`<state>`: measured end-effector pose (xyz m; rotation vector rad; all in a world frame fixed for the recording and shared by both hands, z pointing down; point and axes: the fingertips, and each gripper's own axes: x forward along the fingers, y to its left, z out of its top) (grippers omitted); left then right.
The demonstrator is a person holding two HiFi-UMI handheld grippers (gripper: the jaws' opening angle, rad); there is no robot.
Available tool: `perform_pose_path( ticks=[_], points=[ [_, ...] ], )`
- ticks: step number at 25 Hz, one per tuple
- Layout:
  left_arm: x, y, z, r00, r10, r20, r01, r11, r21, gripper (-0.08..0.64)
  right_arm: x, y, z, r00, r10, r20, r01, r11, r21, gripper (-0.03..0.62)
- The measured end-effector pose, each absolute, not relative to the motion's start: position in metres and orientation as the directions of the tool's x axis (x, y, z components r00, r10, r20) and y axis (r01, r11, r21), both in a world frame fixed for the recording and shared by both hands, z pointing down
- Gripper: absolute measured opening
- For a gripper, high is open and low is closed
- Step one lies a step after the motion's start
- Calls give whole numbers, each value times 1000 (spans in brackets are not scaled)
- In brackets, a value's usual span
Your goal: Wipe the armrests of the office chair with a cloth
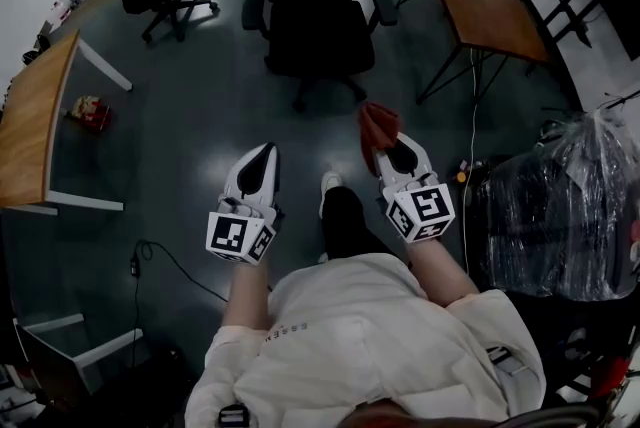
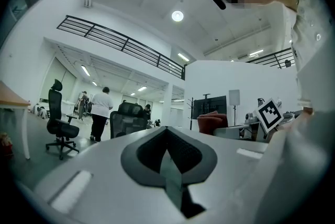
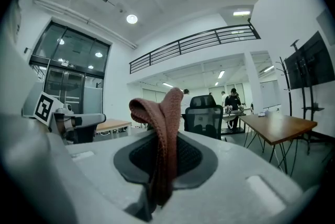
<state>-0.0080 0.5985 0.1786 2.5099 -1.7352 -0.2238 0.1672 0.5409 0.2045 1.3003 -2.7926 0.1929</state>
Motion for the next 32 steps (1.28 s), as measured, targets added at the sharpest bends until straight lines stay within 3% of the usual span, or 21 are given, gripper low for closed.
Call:
perform_pose_path(
  ticks=[23,32],
  points=[
    [-137,294,217,171,-985,41,-970,-160,185,9,53,201,253,-731,-643,227,-680,714,-167,41],
    [-209,196,251,187,-979,81,-959,-164,230,9,-33,120,282,-725,-615,312,-662,747,-66,41]
  ],
)
